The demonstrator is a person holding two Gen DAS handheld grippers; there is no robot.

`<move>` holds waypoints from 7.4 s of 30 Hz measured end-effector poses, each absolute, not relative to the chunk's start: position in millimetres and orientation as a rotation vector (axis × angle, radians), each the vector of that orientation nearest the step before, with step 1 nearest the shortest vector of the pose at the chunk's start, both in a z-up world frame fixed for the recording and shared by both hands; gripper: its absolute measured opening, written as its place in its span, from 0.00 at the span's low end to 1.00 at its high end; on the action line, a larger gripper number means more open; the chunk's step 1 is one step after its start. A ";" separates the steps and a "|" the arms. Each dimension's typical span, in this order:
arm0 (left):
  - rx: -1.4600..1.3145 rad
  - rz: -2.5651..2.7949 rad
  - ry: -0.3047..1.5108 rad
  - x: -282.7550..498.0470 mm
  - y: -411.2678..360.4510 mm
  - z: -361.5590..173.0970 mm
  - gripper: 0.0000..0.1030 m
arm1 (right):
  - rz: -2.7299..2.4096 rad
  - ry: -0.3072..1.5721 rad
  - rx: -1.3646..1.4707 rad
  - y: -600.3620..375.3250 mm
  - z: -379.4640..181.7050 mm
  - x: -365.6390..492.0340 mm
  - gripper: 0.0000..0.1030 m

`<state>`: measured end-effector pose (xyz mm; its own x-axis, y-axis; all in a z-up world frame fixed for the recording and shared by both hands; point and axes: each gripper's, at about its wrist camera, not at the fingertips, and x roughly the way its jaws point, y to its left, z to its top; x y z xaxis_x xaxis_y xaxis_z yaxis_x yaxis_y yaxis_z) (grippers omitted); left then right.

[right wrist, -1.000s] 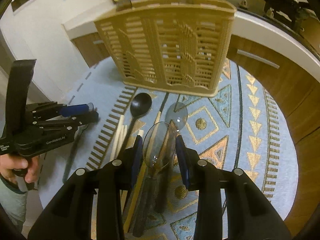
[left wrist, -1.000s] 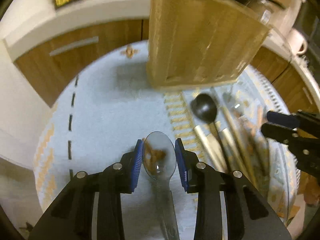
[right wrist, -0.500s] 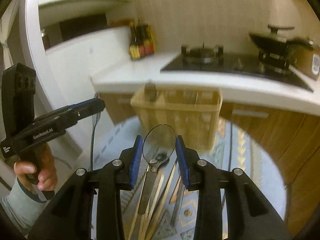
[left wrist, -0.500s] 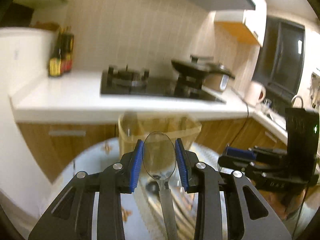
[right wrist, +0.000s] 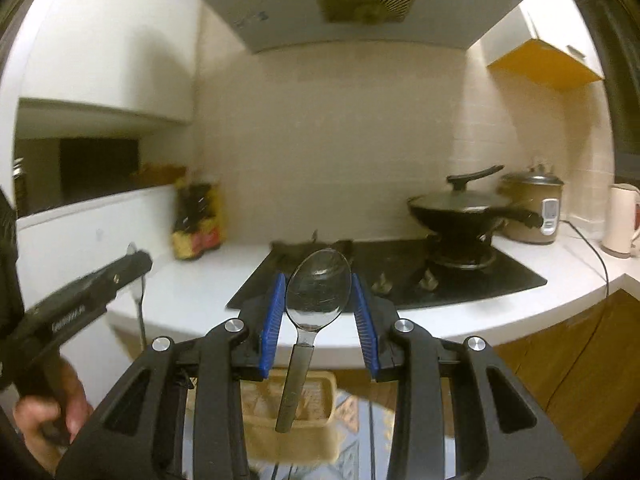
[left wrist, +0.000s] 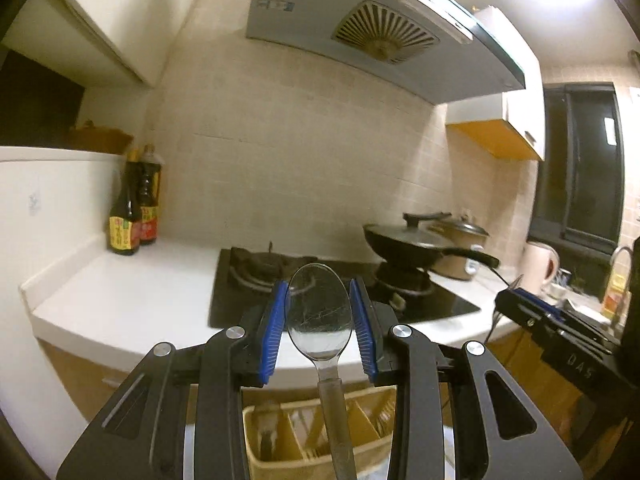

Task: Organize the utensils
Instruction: 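Lift both clear spoons and drop them into the beige caddy, then grasp a clear spoon with the right gripper while the left grasps the black spoon, then carry both spoons over the beige caddy and release them inside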

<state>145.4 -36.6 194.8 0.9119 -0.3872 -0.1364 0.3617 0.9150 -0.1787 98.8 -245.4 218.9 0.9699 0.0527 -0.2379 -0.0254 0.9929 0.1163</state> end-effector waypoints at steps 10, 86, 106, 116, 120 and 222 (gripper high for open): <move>-0.130 -0.307 0.135 187.6 -57.3 162.4 0.30 | -0.003 0.277 0.071 -244.8 178.6 147.8 0.30; -0.081 -0.376 1.070 180.5 -61.4 -37.5 0.53 | 0.258 1.123 0.081 -202.1 -19.4 98.0 0.22; 0.014 -0.335 1.016 182.4 -88.1 -42.9 0.53 | 0.239 1.076 -0.066 -161.9 -35.0 88.4 0.15; 0.129 -0.257 0.992 174.6 -112.1 -47.9 0.35 | 0.227 1.100 -0.011 -177.2 -34.5 80.5 0.10; 0.075 -0.308 1.003 174.9 -105.7 -44.3 0.35 | 0.241 1.103 0.009 -192.6 -29.8 77.5 0.10; 0.127 -0.194 0.124 197.7 -104.4 116.5 0.35 | 0.139 0.338 0.146 -240.8 125.6 183.8 0.09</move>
